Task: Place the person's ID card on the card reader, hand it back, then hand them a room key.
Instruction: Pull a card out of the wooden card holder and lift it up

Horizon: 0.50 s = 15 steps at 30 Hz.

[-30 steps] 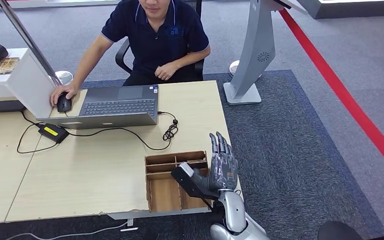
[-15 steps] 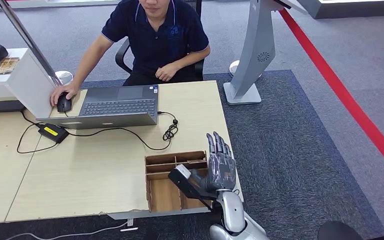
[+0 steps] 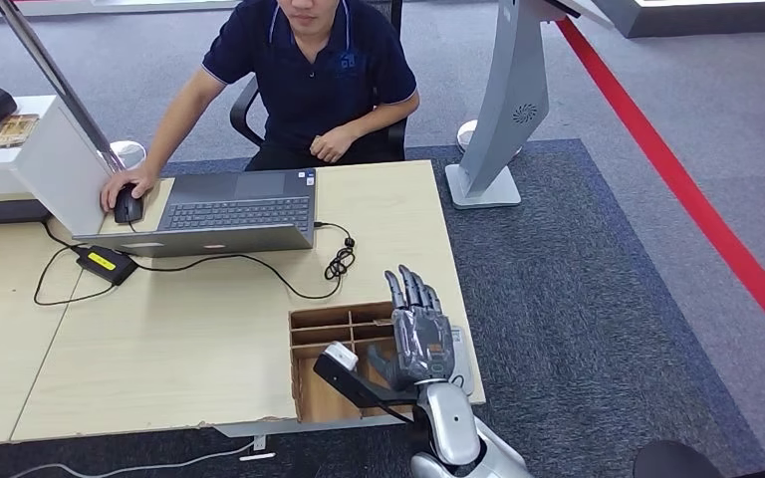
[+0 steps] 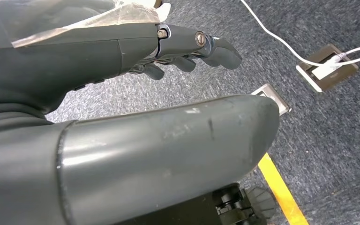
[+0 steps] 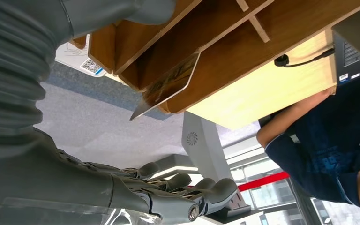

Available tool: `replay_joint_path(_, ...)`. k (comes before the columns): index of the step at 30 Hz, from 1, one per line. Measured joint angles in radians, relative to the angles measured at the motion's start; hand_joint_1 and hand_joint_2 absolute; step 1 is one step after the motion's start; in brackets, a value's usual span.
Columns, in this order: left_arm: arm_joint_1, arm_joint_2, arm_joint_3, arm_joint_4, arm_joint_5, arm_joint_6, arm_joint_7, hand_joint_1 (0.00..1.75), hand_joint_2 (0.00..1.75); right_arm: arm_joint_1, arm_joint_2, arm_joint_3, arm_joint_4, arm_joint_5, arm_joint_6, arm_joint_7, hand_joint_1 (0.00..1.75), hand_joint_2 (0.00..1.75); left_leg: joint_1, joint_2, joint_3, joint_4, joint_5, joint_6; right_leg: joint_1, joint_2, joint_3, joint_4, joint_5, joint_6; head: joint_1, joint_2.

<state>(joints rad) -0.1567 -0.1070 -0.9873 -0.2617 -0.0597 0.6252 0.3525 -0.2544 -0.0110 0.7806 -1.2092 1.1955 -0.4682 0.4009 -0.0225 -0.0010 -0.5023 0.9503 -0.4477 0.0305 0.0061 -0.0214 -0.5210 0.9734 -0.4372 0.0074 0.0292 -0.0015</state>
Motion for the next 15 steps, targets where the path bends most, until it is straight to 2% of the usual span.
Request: replay_joint_path(15,-0.001,0.001,0.0,0.0,-0.009,-0.005,0.0,0.0,0.0,0.0,-0.009,0.02,-0.023,0.021,0.012,0.018,0.0,1.75,0.0,0.0,0.0,0.0,0.0,0.0,0.0,0.0,0.0,0.0,0.0,0.0,0.0,0.0)
